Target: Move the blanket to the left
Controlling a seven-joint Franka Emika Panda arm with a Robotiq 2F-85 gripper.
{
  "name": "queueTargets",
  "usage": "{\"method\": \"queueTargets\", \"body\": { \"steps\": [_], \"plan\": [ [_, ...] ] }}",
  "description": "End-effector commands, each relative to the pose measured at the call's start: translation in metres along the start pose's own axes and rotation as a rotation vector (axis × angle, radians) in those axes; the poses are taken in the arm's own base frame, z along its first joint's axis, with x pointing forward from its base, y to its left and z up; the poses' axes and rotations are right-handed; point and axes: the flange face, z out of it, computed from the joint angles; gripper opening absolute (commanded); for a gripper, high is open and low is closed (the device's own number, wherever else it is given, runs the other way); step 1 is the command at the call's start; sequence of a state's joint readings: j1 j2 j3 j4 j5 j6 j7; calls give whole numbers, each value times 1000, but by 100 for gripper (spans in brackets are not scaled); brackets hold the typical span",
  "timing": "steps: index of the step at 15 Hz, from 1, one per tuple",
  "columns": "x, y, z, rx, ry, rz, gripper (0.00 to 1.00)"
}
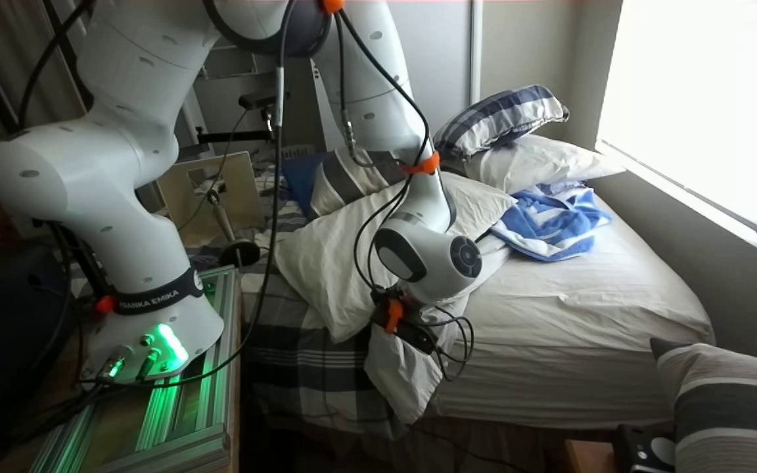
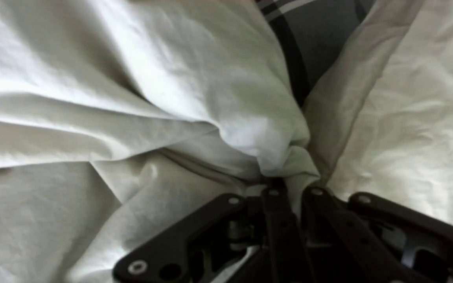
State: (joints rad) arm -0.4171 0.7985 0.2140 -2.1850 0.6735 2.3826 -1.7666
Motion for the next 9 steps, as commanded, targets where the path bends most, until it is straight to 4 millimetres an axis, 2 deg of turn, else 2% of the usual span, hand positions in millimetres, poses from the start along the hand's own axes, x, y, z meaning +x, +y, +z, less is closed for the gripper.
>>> {"method": "queueTargets", "body": {
  "steps": [1, 3, 5, 9],
  "plan": [
    [-17, -1, 58, 165, 47, 14, 2],
    [-20, -11, 89, 202, 69, 6, 2],
    [-17, -19, 104, 224, 103, -4, 2],
    [-5, -33, 105, 219, 168, -36, 2]
  ]
}}
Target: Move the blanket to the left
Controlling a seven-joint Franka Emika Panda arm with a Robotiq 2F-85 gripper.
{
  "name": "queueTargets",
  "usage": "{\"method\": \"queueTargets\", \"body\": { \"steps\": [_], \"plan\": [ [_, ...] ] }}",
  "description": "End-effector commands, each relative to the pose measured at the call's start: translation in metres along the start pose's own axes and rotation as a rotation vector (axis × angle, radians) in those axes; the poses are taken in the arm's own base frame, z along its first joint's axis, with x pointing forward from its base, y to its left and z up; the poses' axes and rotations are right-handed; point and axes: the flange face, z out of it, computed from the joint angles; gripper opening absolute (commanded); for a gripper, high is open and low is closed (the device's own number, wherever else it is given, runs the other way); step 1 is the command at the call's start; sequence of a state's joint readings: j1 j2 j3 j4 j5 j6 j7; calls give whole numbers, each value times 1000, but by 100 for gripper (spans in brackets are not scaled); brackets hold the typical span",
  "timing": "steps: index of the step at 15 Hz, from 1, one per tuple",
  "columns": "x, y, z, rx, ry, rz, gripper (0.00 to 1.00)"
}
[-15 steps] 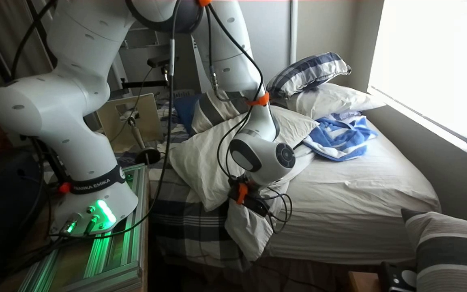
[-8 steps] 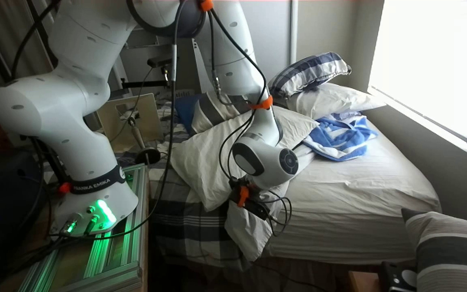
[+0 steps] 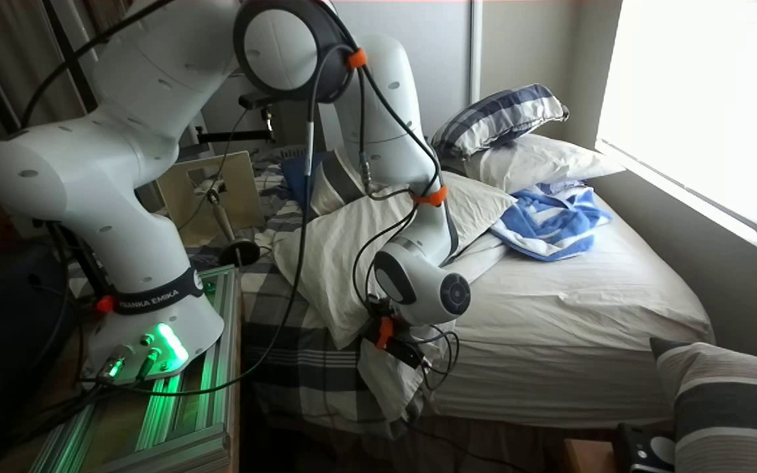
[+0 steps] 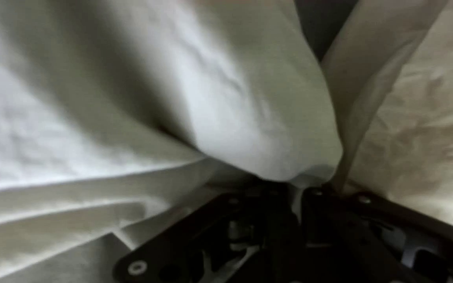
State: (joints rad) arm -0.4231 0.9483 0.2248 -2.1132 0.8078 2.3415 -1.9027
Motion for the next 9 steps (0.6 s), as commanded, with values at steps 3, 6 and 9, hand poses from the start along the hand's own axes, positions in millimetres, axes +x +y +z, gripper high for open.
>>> {"method": "queueTargets", "body": {
  "steps": [3, 6, 9],
  "plan": [
    [14, -46, 55, 125, 83, -67, 2],
    [18, -47, 56, 119, 101, -98, 2],
    [15, -46, 61, 125, 101, -58, 2]
  ]
}}
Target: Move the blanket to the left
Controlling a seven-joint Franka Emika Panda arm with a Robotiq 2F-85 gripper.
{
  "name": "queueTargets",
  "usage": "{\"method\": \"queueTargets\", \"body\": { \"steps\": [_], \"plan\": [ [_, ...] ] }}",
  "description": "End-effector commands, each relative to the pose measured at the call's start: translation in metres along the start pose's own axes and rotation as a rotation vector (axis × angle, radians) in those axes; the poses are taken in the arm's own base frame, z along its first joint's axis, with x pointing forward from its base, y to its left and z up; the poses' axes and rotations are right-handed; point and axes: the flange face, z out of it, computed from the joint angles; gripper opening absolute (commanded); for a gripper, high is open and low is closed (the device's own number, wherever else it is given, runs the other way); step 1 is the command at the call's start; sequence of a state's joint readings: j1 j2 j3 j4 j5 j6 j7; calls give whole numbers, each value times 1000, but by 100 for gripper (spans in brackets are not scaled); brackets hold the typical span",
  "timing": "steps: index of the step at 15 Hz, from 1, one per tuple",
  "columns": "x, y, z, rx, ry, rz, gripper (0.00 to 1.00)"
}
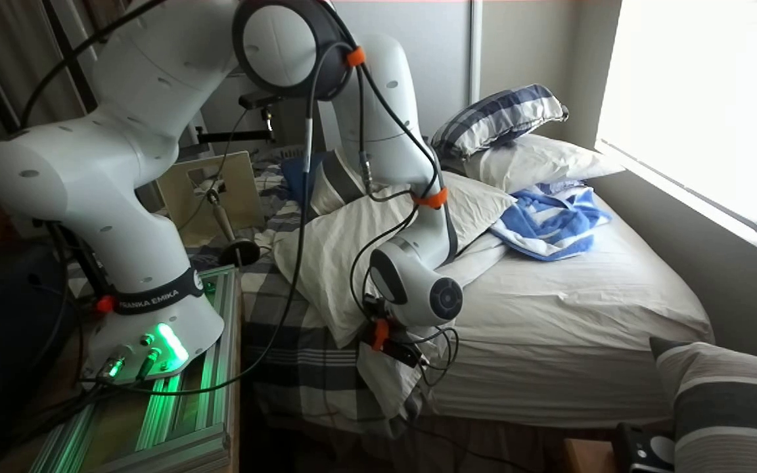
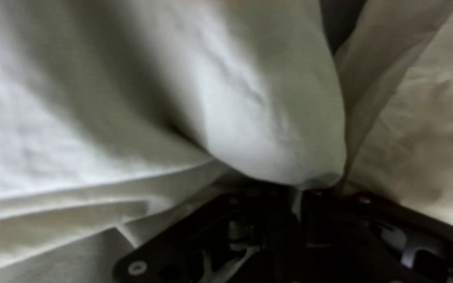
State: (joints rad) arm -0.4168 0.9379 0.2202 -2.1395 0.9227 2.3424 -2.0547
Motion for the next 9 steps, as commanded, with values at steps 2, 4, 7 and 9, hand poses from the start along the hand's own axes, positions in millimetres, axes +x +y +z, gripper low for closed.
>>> {"method": "queueTargets", "body": {
  "steps": [2, 4, 7, 9],
  "plan": [
    [23, -40, 56, 135, 59, 20, 2],
    [21, -39, 58, 126, 67, 63, 2],
    [-6, 3, -9, -30, 16, 46, 7],
    [-6, 3, -13, -29, 18, 46, 7]
  ]
}}
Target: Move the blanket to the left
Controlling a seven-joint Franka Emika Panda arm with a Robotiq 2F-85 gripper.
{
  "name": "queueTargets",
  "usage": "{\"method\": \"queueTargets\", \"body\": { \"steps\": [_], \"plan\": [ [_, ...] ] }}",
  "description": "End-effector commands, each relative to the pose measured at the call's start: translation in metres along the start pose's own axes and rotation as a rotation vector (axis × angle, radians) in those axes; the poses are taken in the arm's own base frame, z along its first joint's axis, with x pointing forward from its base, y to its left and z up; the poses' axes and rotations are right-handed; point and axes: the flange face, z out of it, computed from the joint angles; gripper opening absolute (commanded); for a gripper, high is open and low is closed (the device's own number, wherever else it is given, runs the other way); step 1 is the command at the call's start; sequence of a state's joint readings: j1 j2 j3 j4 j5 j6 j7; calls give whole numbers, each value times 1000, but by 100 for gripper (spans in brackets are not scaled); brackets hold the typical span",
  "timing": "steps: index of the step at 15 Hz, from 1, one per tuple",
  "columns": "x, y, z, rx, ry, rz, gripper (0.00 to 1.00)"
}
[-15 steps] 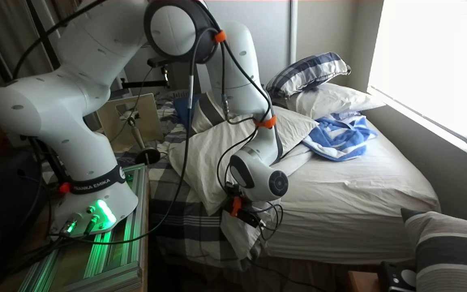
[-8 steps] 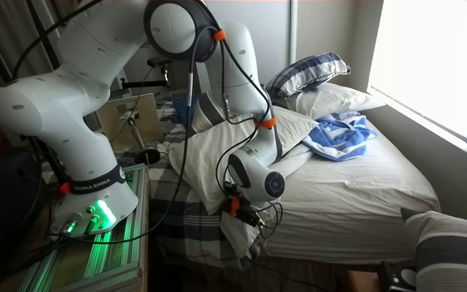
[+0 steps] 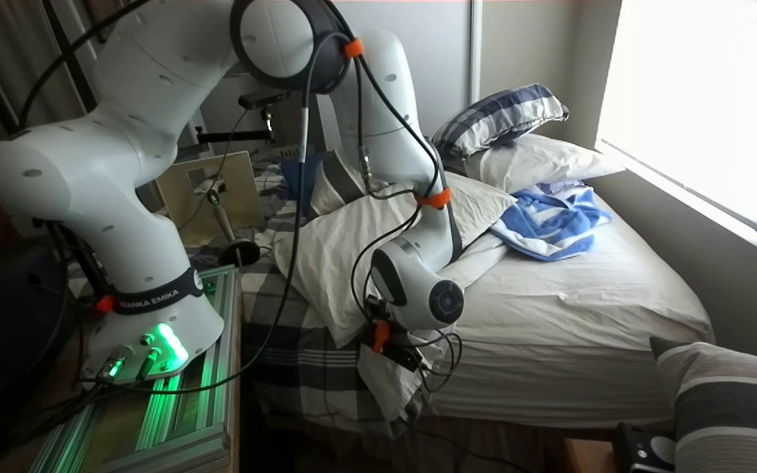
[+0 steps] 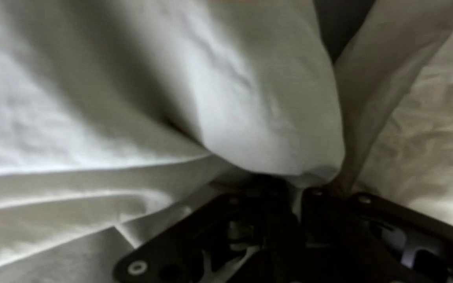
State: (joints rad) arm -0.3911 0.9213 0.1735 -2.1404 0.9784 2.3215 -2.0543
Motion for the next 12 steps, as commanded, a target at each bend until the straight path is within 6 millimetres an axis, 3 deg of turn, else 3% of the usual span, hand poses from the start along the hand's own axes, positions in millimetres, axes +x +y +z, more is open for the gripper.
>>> {"method": "queueTargets", "body": {
  "steps": [1, 4, 5, 6, 9, 12],
  "plan": [
    [1, 1, 0, 1, -2, -2, 7],
    [1, 1, 0, 0, -4, -3, 7],
    [1, 1, 0, 0, -4, -3, 2],
    [-1, -1, -8, -21, 0, 39, 2],
    [-10, -24, -20, 31, 30, 175, 2],
    [-23, -49, -21, -59, 32, 329, 2]
  ]
}}
